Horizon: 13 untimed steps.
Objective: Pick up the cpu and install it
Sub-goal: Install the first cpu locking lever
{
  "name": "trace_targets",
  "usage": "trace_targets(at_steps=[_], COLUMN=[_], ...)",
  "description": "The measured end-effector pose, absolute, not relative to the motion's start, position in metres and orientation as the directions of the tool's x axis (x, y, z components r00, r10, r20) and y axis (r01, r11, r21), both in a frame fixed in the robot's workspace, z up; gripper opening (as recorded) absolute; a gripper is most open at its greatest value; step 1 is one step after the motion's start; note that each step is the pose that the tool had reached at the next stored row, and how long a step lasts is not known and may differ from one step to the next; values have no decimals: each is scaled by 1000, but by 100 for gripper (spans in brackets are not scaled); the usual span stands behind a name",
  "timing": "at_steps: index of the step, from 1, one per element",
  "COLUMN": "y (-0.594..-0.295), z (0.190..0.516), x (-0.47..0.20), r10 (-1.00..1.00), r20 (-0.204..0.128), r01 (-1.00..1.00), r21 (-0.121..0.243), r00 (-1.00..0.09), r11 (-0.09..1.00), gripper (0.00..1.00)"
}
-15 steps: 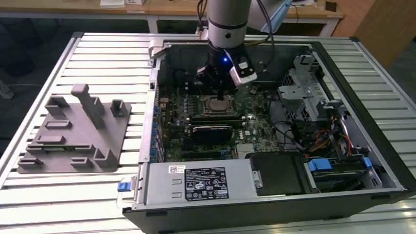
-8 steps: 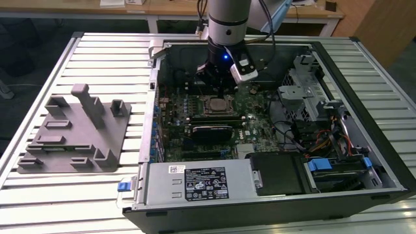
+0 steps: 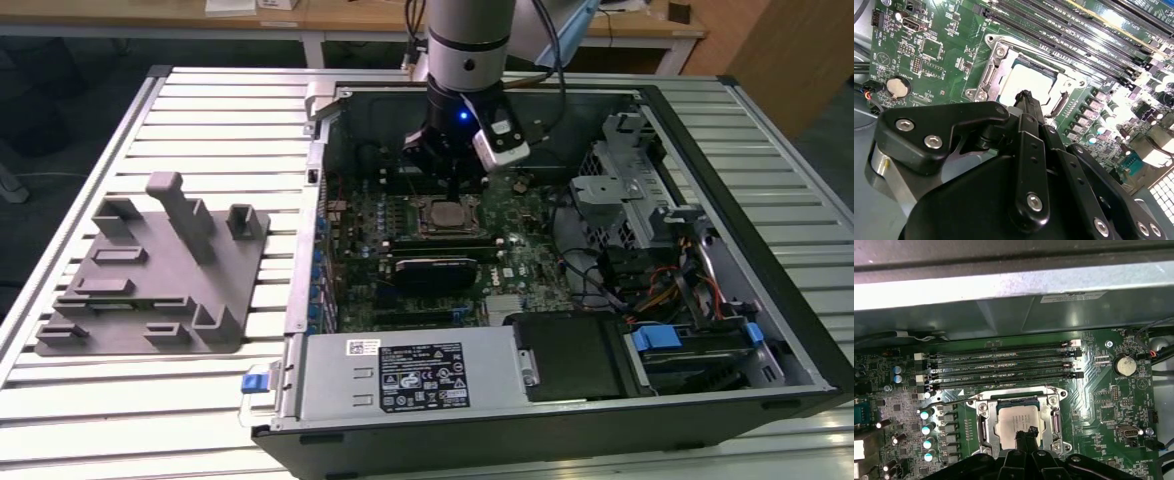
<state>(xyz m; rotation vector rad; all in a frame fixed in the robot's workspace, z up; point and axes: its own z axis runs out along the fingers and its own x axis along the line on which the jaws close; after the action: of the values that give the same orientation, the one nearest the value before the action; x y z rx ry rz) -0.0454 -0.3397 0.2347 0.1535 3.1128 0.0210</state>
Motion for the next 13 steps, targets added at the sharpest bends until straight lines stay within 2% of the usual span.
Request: trace_targets(at_steps=[13], y=[-340], z=[235], x=[-73], r10=[98], r20=[-24], r01=[98], r21=[15], r00=[-995], r11=[995], gripper=[11])
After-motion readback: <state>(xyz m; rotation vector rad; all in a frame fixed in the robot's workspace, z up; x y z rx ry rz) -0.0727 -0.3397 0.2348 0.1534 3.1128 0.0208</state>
